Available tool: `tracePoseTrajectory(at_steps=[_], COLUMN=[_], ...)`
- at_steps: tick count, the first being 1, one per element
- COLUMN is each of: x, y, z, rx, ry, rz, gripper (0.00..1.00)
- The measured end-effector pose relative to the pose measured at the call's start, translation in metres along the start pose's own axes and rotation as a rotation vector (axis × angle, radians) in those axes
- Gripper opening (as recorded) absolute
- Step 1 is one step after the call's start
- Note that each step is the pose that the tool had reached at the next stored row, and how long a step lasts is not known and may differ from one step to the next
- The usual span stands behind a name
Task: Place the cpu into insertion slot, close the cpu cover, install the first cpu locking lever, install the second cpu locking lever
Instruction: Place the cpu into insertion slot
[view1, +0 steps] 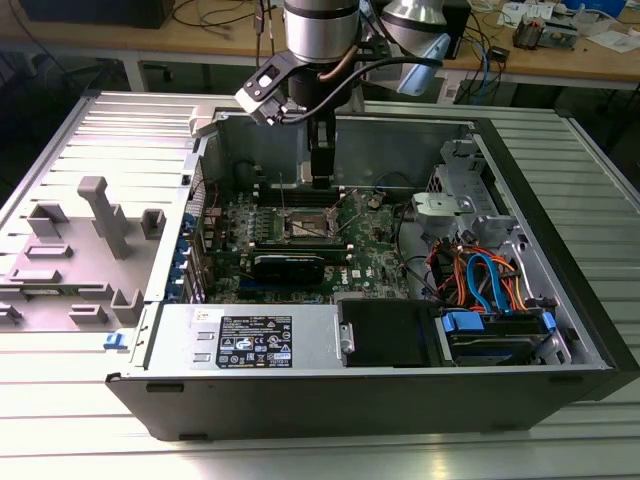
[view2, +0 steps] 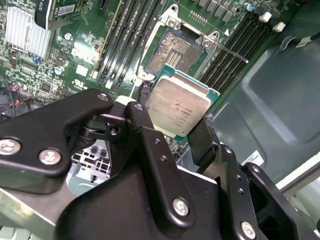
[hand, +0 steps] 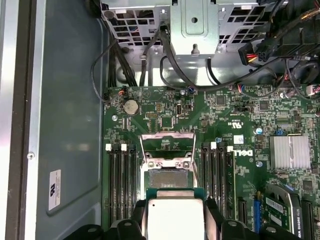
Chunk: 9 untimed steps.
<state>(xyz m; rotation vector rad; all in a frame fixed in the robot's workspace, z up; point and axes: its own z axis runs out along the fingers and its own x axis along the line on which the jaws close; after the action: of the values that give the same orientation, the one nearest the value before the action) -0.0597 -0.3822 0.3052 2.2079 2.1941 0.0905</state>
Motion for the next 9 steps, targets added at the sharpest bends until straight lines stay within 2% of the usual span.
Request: tracePoseTrajectory(at_steps=[5,9], x=[0.0014,0.0014], y=[-0.0008,-0.0011], z=[0.0135,0.0180], rx=[0.0000,0.0002], ry=[-0.0003,-0.0006], rz=[0.000,0.000], gripper=[0.55,0.55])
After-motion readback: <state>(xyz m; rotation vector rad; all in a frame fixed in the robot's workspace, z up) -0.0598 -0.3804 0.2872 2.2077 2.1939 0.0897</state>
